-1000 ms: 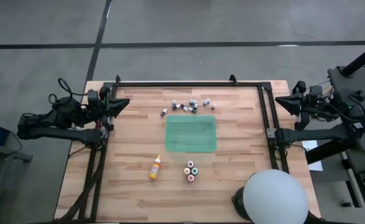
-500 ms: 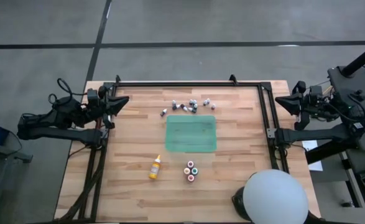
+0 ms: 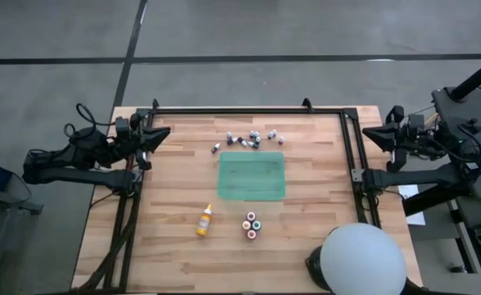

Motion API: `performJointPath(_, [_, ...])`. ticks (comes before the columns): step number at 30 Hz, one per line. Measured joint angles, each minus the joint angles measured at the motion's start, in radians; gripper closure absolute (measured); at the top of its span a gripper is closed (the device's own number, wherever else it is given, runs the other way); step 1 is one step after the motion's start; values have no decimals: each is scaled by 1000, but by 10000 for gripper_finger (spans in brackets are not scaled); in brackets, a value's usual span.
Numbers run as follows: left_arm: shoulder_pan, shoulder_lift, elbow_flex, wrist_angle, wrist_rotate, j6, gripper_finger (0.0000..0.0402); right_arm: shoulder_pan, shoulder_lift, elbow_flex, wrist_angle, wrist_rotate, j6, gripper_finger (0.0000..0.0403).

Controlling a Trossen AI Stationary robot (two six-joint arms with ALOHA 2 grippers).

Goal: Pick & Place food coloring
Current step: Put the black food coloring bottle into the green container

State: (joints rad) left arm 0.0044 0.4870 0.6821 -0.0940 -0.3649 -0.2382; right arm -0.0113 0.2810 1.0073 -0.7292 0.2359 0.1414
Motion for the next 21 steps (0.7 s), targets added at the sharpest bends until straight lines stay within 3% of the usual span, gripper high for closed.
performJointPath(21, [0, 0, 0, 5, -1, -9, 401, 0, 2, 0, 1, 0, -21, 394])
